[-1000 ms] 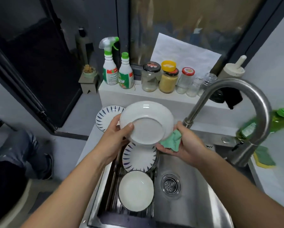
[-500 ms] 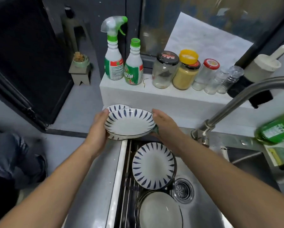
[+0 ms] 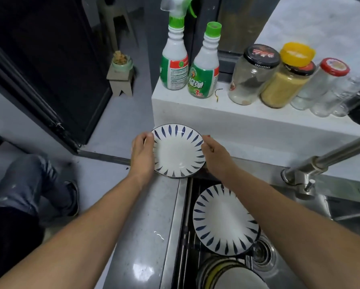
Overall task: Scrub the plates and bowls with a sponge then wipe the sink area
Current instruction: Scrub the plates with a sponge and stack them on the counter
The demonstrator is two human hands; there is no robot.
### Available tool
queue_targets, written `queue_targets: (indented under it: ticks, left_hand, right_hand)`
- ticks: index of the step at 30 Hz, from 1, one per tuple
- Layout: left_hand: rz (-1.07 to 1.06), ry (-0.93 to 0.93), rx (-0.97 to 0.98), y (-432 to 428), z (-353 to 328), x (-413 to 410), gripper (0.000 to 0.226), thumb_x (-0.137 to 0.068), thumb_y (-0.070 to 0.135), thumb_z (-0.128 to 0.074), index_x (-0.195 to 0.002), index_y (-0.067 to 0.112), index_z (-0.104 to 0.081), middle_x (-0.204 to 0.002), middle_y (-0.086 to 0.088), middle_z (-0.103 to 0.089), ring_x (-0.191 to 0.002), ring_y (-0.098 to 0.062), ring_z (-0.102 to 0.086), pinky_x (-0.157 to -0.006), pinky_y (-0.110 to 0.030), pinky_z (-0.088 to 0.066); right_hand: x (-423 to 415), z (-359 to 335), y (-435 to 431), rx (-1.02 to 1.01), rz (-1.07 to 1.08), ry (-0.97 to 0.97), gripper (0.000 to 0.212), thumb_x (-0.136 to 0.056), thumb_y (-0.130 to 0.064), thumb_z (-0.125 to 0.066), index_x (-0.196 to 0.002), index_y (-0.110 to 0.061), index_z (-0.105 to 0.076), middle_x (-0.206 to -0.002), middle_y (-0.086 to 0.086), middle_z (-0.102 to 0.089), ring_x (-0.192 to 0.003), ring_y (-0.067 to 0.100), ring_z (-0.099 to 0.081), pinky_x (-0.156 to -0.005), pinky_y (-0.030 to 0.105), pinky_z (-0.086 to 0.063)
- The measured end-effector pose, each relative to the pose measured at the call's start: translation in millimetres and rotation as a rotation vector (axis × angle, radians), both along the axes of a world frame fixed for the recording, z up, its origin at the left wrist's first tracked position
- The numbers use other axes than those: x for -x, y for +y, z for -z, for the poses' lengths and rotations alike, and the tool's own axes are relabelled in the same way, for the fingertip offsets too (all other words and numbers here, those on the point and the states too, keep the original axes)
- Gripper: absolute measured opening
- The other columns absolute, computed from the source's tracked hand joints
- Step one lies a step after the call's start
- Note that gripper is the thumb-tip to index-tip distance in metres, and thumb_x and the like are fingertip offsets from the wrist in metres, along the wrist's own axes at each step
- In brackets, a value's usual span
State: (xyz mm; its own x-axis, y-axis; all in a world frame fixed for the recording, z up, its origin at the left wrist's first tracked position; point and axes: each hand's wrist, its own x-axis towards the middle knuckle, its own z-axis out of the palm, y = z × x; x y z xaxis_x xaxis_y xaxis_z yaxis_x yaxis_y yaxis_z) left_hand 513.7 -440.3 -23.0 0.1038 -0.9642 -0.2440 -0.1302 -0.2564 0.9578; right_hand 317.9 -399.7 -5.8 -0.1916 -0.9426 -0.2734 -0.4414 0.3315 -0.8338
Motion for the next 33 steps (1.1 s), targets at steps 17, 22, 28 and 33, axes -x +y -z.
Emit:
queue_targets:
  ticks: [17, 22, 28, 33]
  left_hand:
    - [0.017, -0.114, -0.025, -11, 32, 4, 0.039, -0.107, 0.047, -0.040, -0.141, 0.031, -0.050, -0.132, 0.003, -0.035, -0.139, -0.015, -0.032, -0.119, -0.031, -0.022]
    - [0.042, -0.150, -0.021, -13, 34, 2, 0.040, -0.106, 0.050, -0.042, -0.143, 0.036, -0.047, -0.134, 0.003, -0.035, -0.141, -0.017, -0.031, -0.122, -0.041, -0.025]
    - [0.042, -0.129, -0.038, -11, 31, 2, 0.042, -0.106, 0.045, -0.045, -0.146, 0.031, -0.049, -0.133, 0.006, -0.034, -0.138, -0.013, -0.034, -0.120, -0.034, -0.026]
    - [0.030, -0.175, -0.047, -6, 29, 5, 0.047, -0.107, 0.041, -0.046, -0.149, 0.020, -0.047, -0.135, 0.008, -0.032, -0.131, -0.008, -0.035, -0.115, -0.029, -0.024]
  right_hand:
    - [9, 16, -10, 0.023, -0.154, 0.312, 0.056, -0.106, -0.037, -0.039, -0.158, -0.024, -0.023, -0.151, 0.004, -0.045, -0.132, 0.023, -0.047, -0.103, 0.032, -0.036]
    - [10, 20, -9, 0.061, -0.125, 0.259, 0.048, -0.102, -0.042, -0.046, -0.148, -0.033, -0.036, -0.143, 0.003, -0.054, -0.122, 0.023, -0.056, -0.102, 0.042, -0.047]
    - [11, 17, 4, 0.096, 0.038, 0.137, 0.048, -0.102, -0.039, -0.053, -0.147, -0.029, -0.044, -0.146, -0.005, -0.053, -0.124, 0.017, -0.056, -0.107, 0.036, -0.046]
    - [10, 22, 9, 0.104, 0.211, 0.058, 0.045, -0.103, -0.034, -0.050, -0.147, -0.026, -0.047, -0.147, -0.004, -0.052, -0.122, 0.011, -0.054, -0.108, 0.033, -0.045]
